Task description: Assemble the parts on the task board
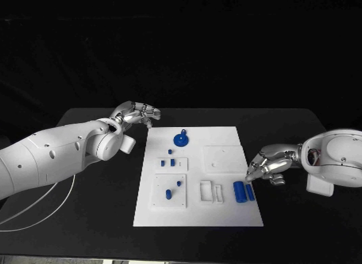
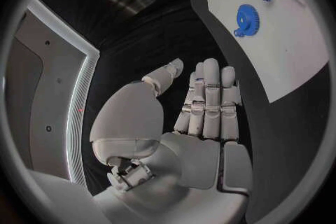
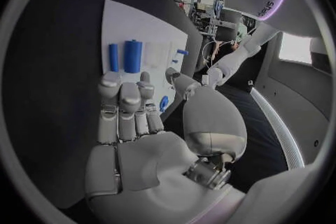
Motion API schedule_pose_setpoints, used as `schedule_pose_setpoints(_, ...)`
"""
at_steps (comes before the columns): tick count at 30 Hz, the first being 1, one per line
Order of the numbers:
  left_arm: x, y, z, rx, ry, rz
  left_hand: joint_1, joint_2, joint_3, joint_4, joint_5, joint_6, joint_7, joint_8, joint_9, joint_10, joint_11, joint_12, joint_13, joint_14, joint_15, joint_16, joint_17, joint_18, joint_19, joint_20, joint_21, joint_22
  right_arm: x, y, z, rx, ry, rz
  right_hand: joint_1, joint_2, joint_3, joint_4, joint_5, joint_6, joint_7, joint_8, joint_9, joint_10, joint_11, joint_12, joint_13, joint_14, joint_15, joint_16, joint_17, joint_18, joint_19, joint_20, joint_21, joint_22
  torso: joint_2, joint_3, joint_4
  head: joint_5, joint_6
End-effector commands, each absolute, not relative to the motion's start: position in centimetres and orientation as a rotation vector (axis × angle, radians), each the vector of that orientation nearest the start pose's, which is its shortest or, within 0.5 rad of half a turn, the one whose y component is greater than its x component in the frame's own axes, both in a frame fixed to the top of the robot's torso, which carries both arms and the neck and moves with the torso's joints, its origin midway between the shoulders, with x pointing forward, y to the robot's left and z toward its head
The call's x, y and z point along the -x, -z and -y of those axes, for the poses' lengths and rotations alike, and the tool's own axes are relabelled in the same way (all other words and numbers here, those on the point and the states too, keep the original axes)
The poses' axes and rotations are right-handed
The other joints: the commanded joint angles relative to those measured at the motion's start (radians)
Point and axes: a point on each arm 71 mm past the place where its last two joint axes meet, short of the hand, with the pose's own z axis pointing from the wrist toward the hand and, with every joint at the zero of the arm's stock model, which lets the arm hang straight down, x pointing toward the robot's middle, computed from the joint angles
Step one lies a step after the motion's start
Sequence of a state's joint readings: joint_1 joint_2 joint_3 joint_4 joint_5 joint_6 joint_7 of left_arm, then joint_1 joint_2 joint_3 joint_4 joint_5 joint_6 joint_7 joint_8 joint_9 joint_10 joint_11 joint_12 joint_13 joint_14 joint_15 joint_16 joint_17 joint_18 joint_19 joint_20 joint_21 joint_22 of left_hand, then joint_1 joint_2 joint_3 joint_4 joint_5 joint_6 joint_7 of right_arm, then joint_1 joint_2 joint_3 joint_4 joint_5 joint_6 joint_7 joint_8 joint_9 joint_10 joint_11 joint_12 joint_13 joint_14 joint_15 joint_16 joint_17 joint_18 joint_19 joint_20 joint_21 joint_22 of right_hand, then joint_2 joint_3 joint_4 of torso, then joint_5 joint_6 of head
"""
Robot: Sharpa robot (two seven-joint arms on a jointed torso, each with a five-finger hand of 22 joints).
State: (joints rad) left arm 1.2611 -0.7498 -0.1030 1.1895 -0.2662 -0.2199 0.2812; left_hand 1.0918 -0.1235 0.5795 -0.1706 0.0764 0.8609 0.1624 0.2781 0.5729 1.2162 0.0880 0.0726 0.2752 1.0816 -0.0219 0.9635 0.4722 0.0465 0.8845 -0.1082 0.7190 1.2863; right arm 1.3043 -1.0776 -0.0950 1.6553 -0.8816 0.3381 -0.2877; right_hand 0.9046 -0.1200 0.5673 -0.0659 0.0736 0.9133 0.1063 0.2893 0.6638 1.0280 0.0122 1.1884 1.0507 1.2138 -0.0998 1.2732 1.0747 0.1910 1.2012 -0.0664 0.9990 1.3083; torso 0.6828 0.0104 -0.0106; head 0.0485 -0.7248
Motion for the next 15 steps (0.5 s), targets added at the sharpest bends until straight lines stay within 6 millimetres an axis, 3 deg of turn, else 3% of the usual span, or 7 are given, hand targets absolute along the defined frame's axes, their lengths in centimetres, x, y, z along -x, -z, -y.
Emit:
schedule_pose_setpoints(1, -54.6, 18.9, -25.8, 0.873, 1.264, -1.55, -0.008, 0.001, 0.0, 0.004, -0.007, -0.007, 0.002, 0.005, 0.002, -0.001, 0.006, 0.002, 0.001, 0.0, 0.007, -0.004, 0.001, 0.014, 0.004, -0.005, -0.005, 0.001, -43.1, 19.7, 27.3, -0.149, -0.668, -2.576, -0.015, 0.002, 0.003, 0.006, -0.002, 0.021, 0.009, 0.003, 0.003, -0.002, -0.008, -0.006, 0.001, 0.003, -0.003, -0.008, 0.004, 0.071, 0.006, -0.013, 0.005, 0.018, -0.001, -0.0003, -0.0015, -0.008, -0.001)
schedule_pose_setpoints(10, -54.6, 19.0, -25.8, 0.874, 1.264, -1.551, -0.009, 0.001, -0.001, 0.004, -0.007, -0.008, 0.002, 0.005, 0.002, -0.001, 0.006, 0.002, 0.001, -0.001, 0.007, -0.004, 0.001, 0.014, 0.004, -0.005, -0.005, 0.002, -42.4, 20.7, 26.9, -0.118, -0.614, -2.592, -0.048, 0.032, 0.016, 0.013, -0.015, 0.016, 0.01, -0.01, 0.006, -0.004, -0.007, -0.014, 0.003, 0.003, -0.002, -0.018, 0.017, 0.071, -0.002, -0.01, 0.008, 0.018, -0.001, -0.0005, -0.001, -0.008, -0.004)
schedule_pose_setpoints(15, -54.6, 19.0, -25.9, 0.875, 1.264, -1.551, -0.009, 0.001, -0.001, 0.005, -0.008, -0.008, 0.002, 0.005, 0.002, -0.001, 0.006, 0.001, 0.001, -0.001, 0.007, -0.004, 0.002, 0.014, 0.003, -0.005, -0.006, 0.002, -42.3, 21.2, 26.6, -0.094, -0.575, -2.57, -0.072, 0.025, 0.044, 0.026, -0.025, 0.002, 0.014, -0.028, -0.003, -0.002, -0.003, -0.018, 0.004, 0.005, 0.001, -0.023, 0.025, 0.071, -0.003, -0.009, 0.011, 0.017, 0.0, -0.0012, 0.0002, -0.01, -0.007)
